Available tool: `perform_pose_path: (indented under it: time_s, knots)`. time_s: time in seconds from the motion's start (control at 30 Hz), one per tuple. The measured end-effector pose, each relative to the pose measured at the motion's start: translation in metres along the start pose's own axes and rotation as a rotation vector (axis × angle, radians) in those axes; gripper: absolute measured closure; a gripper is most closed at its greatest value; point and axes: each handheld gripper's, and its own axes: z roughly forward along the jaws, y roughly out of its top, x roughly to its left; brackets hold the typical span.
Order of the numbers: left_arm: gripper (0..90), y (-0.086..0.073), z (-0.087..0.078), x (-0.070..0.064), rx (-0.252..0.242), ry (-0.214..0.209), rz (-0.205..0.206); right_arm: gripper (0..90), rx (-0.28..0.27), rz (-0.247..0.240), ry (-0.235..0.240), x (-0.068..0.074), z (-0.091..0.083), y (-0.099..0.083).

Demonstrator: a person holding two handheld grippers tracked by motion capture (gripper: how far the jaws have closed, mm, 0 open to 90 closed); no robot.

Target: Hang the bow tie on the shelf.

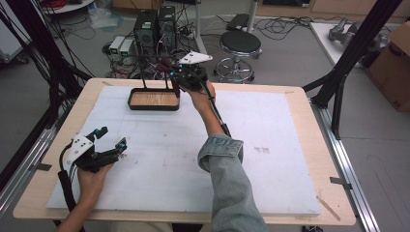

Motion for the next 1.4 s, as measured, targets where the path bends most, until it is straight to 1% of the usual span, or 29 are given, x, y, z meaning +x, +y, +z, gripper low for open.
perform_pose_path:
  time_s: [0.03,0.1,0.17,0.2,0.27,0.3,0.33,0.4,0.47,0.5,0.53,0.6,0.63,0.7,0.8,0.83,0.87,0.9,0.97,1.2,1.4]
  knots:
    - [18.2,0.000,0.000,0.000,-0.001,-0.001,-0.002,76.4,0.004,0.008,0.004,-0.001,0.001,0.001]
    - [18.2,0.000,0.000,0.000,-0.002,0.000,-0.005,76.4,0.005,0.007,0.001,-0.002,0.003,0.002]
    - [18.1,0.000,0.000,0.001,-0.003,-0.001,-0.007,76.3,0.000,0.016,-0.016,-0.006,0.005,0.006]
    - [18.1,0.000,0.000,0.001,-0.003,-0.004,-0.009,76.4,-0.009,0.010,-0.028,-0.007,0.005,0.007]
    - [18.2,0.000,0.000,0.001,-0.003,-0.005,-0.010,76.4,-0.023,0.026,-0.039,-0.010,0.005,0.008]
    - [18.2,0.000,0.000,0.001,-0.003,-0.005,-0.009,76.4,-0.023,0.026,-0.039,-0.010,0.005,0.008]
    - [18.2,0.000,0.000,0.001,-0.003,-0.005,-0.012,76.4,-0.022,0.032,-0.054,-0.011,0.005,0.008]
    - [18.1,0.000,-0.001,0.001,-0.002,-0.006,-0.012,75.9,0.011,0.049,-0.102,-0.016,0.005,0.004]
    - [18.1,0.000,-0.001,0.001,-0.003,-0.008,-0.013,75.9,0.018,0.058,-0.108,-0.018,0.004,0.003]
    - [18.1,0.000,-0.001,0.001,-0.002,-0.008,-0.013,75.8,0.036,0.072,-0.117,-0.021,0.004,0.000]
    - [18.1,0.000,-0.001,0.001,-0.001,-0.009,-0.010,75.7,0.043,0.063,-0.126,-0.022,0.004,-0.001]
    - [18.1,0.000,-0.001,0.001,-0.002,-0.009,-0.011,75.8,0.049,0.059,-0.130,-0.022,0.004,-0.002]
    - [18.1,0.000,-0.001,0.001,-0.001,-0.010,-0.010,75.8,0.069,0.062,-0.139,-0.023,0.005,-0.005]
    - [18.1,0.000,-0.002,0.001,-0.006,-0.008,-0.012,75.8,0.075,0.079,-0.139,-0.025,0.006,-0.007]
    - [18.2,0.000,-0.002,0.001,-0.006,-0.009,-0.013,75.7,0.089,0.084,-0.138,-0.025,0.007,-0.010]
    - [18.1,0.000,-0.002,0.001,-0.006,-0.009,-0.012,75.5,0.106,0.086,-0.141,-0.026,0.008,-0.012]
    - [18.1,0.000,-0.002,0.001,-0.007,-0.009,-0.013,75.5,0.106,0.086,-0.141,-0.026,0.008,-0.012]
    - [18.1,0.000,-0.002,0.001,-0.007,-0.010,-0.013,75.8,0.131,0.087,-0.150,-0.027,0.009,-0.014]
    - [18.1,0.000,-0.002,0.001,-0.006,-0.010,-0.012,75.8,0.146,0.091,-0.150,-0.028,0.010,-0.016]
    - [18.2,0.000,-0.002,0.001,-0.007,-0.009,-0.013,75.4,0.147,0.086,-0.151,-0.027,0.011,-0.019]
    - [18.2,0.000,-0.002,0.001,-0.007,-0.011,-0.011,68.8,0.122,0.092,-0.158,-0.028,0.003,-0.016]
